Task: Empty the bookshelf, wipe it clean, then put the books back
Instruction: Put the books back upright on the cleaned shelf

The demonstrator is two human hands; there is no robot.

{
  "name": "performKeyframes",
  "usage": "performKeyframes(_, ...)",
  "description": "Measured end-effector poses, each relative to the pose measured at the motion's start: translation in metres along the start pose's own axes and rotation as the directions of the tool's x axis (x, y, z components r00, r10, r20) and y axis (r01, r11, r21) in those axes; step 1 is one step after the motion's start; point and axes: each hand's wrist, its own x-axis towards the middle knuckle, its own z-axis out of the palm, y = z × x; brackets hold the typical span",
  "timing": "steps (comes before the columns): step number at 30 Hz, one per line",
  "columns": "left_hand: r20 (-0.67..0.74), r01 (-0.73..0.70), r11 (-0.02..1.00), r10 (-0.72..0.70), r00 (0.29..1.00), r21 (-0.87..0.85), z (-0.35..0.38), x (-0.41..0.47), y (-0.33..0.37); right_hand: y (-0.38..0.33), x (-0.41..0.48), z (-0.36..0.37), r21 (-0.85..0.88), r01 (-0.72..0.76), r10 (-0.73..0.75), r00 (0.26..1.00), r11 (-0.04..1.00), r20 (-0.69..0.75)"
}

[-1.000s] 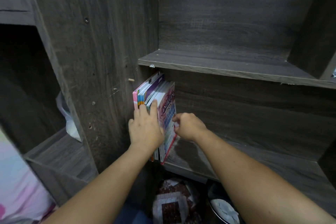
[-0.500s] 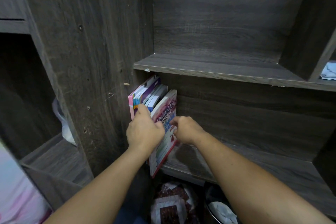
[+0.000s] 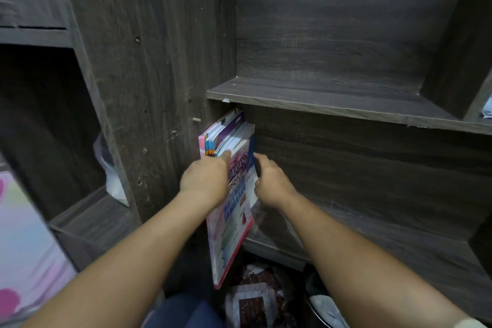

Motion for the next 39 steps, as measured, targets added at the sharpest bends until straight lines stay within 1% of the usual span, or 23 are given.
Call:
performKeyframes(3, 0.035, -0.017, 0.998, 0.015, 0.999, 0.052, -0.028, -0.014, -0.014, -0.014, 0.004, 0.004, 0.064, 0.035, -0.033, 0.999, 0.997, -0.035)
performKeyframes(5, 0.069, -0.036, 0.996, 0.030, 0.997, 0.085, -0.048, -0.023, -0.021, -0.027, 0.010, 0.010, 0.058, 0.079, -0.077, 0.996, 0.995, -0.033)
performKeyframes(9, 0.144, -0.076, 0.987, 0.055, 0.988, 0.141, -0.073, -0.037, -0.029, -0.047, 0.017, 0.018, -0.021, 0.138, -0.137, 0.990, 0.990, 0.039)
performKeyframes(13, 0.173, -0.061, 0.985, 0.033, 0.984, 0.162, -0.082, -0.046, -0.034, -0.052, 0.014, 0.016, -0.178, 0.182, -0.182, 0.983, 0.967, 0.020)
performKeyframes(16, 0.192, -0.056, 0.984, 0.022, 0.981, 0.172, -0.089, -0.051, -0.035, -0.057, 0.012, 0.011, -0.209, 0.203, -0.194, 0.979, 0.956, 0.065)
performKeyframes(18, 0.195, -0.054, 0.983, 0.018, 0.981, 0.177, -0.092, -0.052, -0.034, -0.059, 0.010, 0.010, -0.168, 0.188, -0.176, 0.981, 0.968, 0.087)
performKeyframes(21, 0.210, -0.050, 0.984, 0.013, 0.978, 0.171, -0.091, -0.052, -0.035, -0.062, 0.009, 0.010, -0.059, 0.142, -0.138, 0.988, 0.988, 0.075)
performKeyframes(30, 0.284, -0.059, 0.989, 0.018, 0.959, 0.137, -0.080, -0.050, -0.033, -0.053, 0.017, 0.011, -0.032, 0.098, -0.099, 0.995, 0.995, -0.028)
performKeyframes(32, 0.294, -0.065, 0.990, 0.025, 0.955, 0.127, -0.079, -0.050, -0.033, -0.047, 0.016, 0.015, -0.002, 0.043, -0.043, 0.997, 0.999, -0.059)
performKeyframes(35, 0.297, -0.075, 0.993, 0.044, 0.954, 0.095, -0.076, -0.048, -0.032, -0.037, 0.013, 0.018, 0.107, -0.079, 0.096, 0.983, 0.991, -0.158)
performKeyframes(37, 0.296, -0.085, 0.992, 0.055, 0.954, 0.090, -0.074, -0.045, -0.030, -0.030, 0.012, 0.015, 0.100, -0.110, 0.129, 0.969, 0.989, -0.211)
performKeyframes(39, 0.292, -0.090, 0.992, 0.059, 0.955, 0.093, -0.074, -0.043, -0.028, -0.024, 0.010, 0.008, 0.054, -0.135, 0.144, 0.958, 0.989, -0.246)
